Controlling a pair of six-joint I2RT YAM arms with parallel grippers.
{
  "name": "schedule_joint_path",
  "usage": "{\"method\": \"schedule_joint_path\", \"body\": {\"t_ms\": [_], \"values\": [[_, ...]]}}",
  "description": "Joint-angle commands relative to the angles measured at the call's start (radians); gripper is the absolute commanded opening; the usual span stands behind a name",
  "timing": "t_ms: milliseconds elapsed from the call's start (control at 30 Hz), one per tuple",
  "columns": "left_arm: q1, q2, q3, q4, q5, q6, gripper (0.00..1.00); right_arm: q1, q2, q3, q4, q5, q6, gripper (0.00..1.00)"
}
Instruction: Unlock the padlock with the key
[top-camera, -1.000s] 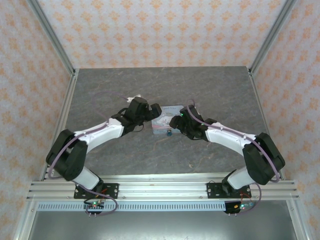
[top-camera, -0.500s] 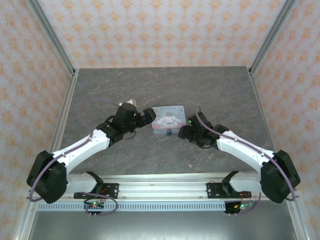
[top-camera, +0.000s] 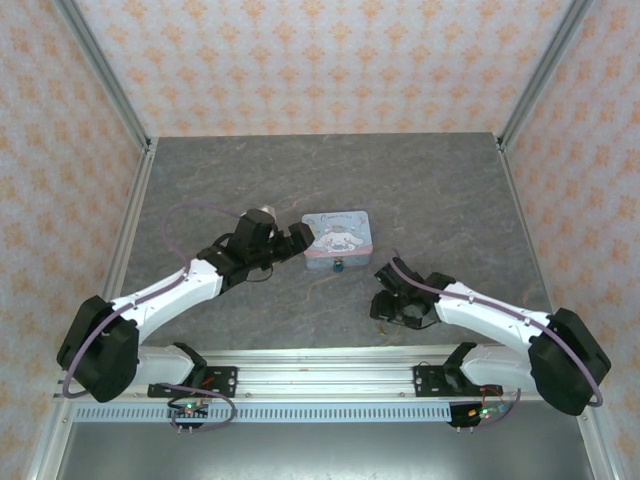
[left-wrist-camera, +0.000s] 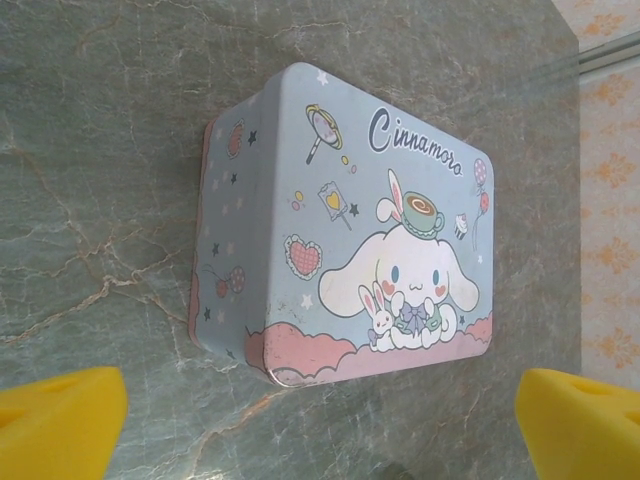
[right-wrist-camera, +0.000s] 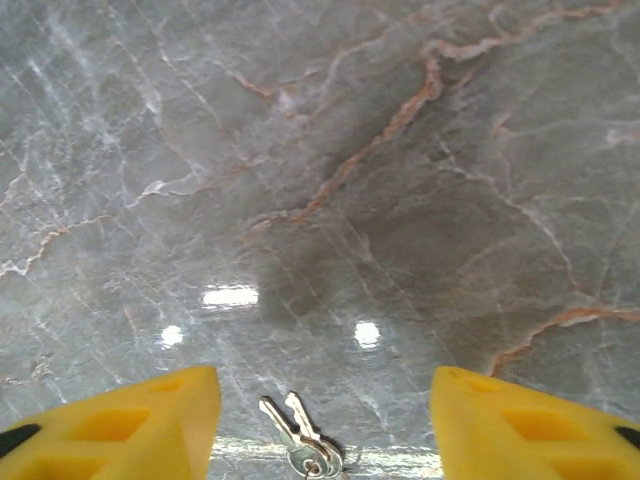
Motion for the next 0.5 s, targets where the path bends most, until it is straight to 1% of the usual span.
{"method": "schedule_joint_path", "body": {"t_ms": [0, 233, 300, 467], "values": [[0.001, 0.015, -0.006, 0.025, 0.009, -0.007, 1.0, 0.013, -0.013, -0.02, -0.028, 0.017, 0.025, 0.55], [-0.005, 0.039, -0.001, 0.04, 0.008, -0.012, 1.0, 0.048, -0.009, -0.02, -0.035, 0.008, 0.022, 0.52], [-0.008, 0.043, -0.001, 0.044, 0.009, -0.014, 1.0, 0.061, -0.009, -0.022, -0.036, 0.005, 0.02, 0.49], [-0.011, 0.046, 0.003, 0.047, 0.006, -0.014, 1.0, 0.084, 0.005, -0.023, -0.046, 0.004, 0.017, 0.48]]}}
